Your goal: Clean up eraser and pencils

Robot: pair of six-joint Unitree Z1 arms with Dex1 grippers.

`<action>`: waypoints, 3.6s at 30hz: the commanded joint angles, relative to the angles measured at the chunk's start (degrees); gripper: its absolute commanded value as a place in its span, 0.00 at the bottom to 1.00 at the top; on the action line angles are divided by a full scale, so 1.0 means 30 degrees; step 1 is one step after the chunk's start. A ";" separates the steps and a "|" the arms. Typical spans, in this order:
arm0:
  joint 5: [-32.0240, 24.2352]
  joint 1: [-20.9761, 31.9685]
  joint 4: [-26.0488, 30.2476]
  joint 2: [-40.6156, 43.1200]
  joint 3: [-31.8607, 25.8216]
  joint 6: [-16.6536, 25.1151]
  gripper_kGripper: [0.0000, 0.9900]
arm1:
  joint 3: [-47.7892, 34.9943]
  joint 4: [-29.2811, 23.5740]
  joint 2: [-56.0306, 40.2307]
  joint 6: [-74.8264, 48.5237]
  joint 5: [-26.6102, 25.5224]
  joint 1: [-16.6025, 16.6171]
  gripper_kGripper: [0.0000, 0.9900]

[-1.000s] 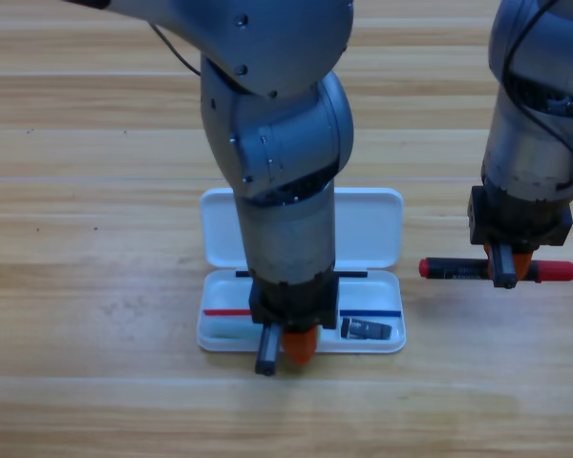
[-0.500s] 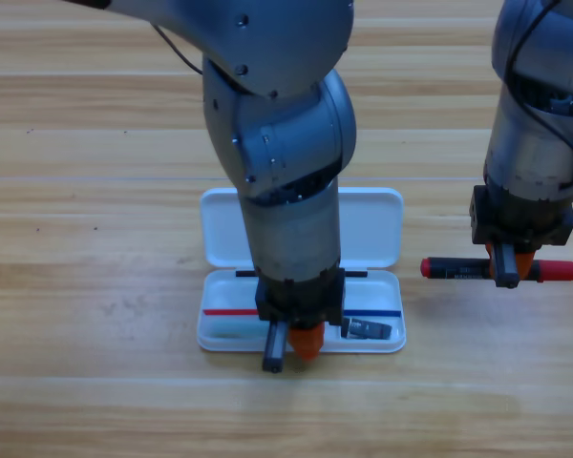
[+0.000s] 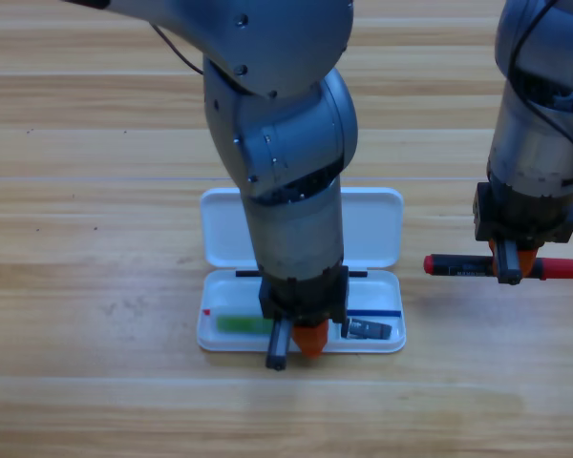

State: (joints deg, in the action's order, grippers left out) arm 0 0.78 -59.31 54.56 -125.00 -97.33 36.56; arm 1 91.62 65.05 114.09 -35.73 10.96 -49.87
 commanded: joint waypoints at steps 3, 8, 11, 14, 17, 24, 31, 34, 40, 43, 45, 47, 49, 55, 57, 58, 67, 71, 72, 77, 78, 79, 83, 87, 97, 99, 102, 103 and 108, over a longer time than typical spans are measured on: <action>0.0325 -0.0123 -0.0197 -0.0815 0.0216 0.0294 0.00 | -0.0277 0.0348 0.0172 0.0016 -0.0022 0.0598 0.00; 0.1175 -0.0123 0.0213 0.0532 0.0451 0.0089 0.00 | -0.0130 0.0348 0.0143 0.0045 -0.0462 0.0598 0.00; 0.1995 0.0288 0.1326 0.2232 0.0304 0.0089 0.00 | 0.0075 0.0348 0.0202 0.0016 -0.1135 0.0305 0.00; 0.2815 0.1225 0.2293 0.4165 0.0392 0.0235 0.00 | 0.0690 0.0348 0.0641 0.0045 -0.1428 -0.0076 0.00; 0.3518 0.2690 0.2556 0.6011 0.1300 0.0587 0.73 | 0.1833 0.0377 0.1579 0.0045 -0.1721 -0.0398 0.00; 0.3225 0.6616 0.1238 0.8501 0.4699 0.2110 1.00 | 0.6139 0.0817 0.5036 -0.0160 -0.2483 -0.1101 0.00; 0.2610 0.8081 -0.1076 0.9028 0.7570 0.2374 1.00 | 0.9714 0.1696 0.7643 -0.0160 -0.2864 -0.1746 0.00; 0.2347 0.8081 -0.1692 0.9028 0.8302 0.2315 1.00 | 1.0358 0.1842 0.8288 -0.0189 -0.2864 -0.1834 0.00; 0.1966 0.8081 -0.2336 0.9028 0.9035 0.2257 1.00 | 1.0622 0.1842 0.8756 -0.0218 -0.2893 -0.2009 0.00; 0.1907 0.8110 -0.2395 0.9028 0.9093 0.2257 1.00 | 1.0651 0.1842 0.8873 -0.0218 -0.2893 -0.2009 0.00; 0.1878 0.8110 -0.2395 0.9028 0.9123 0.2257 1.00 | 1.0622 0.1842 0.8873 -0.0189 -0.2922 -0.2009 0.00; 0.1849 0.8110 -0.2395 0.9028 0.9181 0.2227 1.00 | 1.0651 0.1842 0.8873 -0.0189 -0.2952 -0.2009 0.17; 0.1790 0.8110 -0.2395 0.9028 0.9240 0.2257 1.00 | 1.0651 0.1930 0.8815 -0.0189 -0.2952 -0.2039 0.37; 0.1790 0.8110 -0.2424 0.9058 0.9298 0.2257 1.00 | 1.0593 0.2106 0.8288 -0.0042 -0.3010 -0.2127 0.80; 0.1790 0.8110 -0.2453 0.9058 0.9298 0.2257 1.00 | 1.0534 0.2282 0.7702 -0.0042 -0.3362 -0.2127 0.84; 0.1790 0.8110 -0.2453 0.9058 0.9269 0.2257 1.00 | 1.0417 0.2369 0.7204 -0.0042 -0.3538 -0.2156 0.86; 0.1526 0.9135 -0.3479 0.8853 0.7921 0.2315 0.98 | 0.6579 0.2311 -0.1087 0.0719 -0.7639 -0.2332 0.91; 0.0589 1.0307 -0.4094 0.7915 0.6486 0.2608 0.90 | 0.2594 -0.0062 -0.4896 0.1686 -0.9104 -0.1746 0.95; 0.0354 1.0600 -0.4358 0.7564 0.6105 0.2667 0.87 | 0.1335 -0.1088 -0.5892 0.1950 -0.9338 -0.1423 0.95; -0.1081 1.1596 -0.4621 0.4868 0.3205 0.3224 0.63 | -0.3411 -0.4925 -0.9525 0.3151 -1.0422 -0.0457 0.97; -0.1403 1.1743 -0.4768 0.4341 0.2736 0.3341 0.57 | -0.4115 -0.5511 -1.0023 0.3297 -1.0715 -0.0340 0.98; -0.1696 1.1831 -0.5090 0.3931 0.2472 0.3370 0.50 | -0.4700 -0.5980 -1.0433 0.3444 -1.0862 -0.0222 0.99; -0.3308 1.2094 -0.5442 0.2232 0.0978 0.3868 0.12 | -0.5550 -0.6244 -1.0873 0.3532 -1.1712 0.0452 0.99; -0.5271 1.2094 -0.5324 0.0825 0.0041 0.3692 0.00 | -0.5784 -0.6244 -1.0902 0.3502 -1.2268 0.0657 0.99; -0.9577 1.1801 -0.1047 -0.2280 -0.2772 0.3282 0.00 | -0.5990 -0.6420 -1.0931 0.3502 -1.2385 0.0657 1.00; -1.0017 1.1567 -0.0461 -0.2192 -0.2772 0.3429 0.00 | -0.6253 -0.6478 -1.0873 0.3502 -1.2415 0.0657 1.00; -1.0280 1.1303 0.0242 -0.1782 -0.2772 0.3546 0.00 | -0.6429 -0.6654 -1.0843 0.3502 -1.2415 0.0657 1.00; -1.0339 1.1186 0.0447 -0.1636 -0.2772 0.3546 0.00 | -0.6429 -0.6654 -1.0843 0.3502 -1.2415 0.0657 1.00; -1.0427 1.0688 0.1385 -0.0581 -0.2801 0.3546 0.00 | -0.6546 -0.6654 -1.0902 0.3502 -1.2444 0.0657 1.00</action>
State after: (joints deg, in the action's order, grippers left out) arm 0 -29.62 -24.87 56.94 -128.61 -105.70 46.85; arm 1 74.05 45.74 81.33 -25.48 -25.12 -49.58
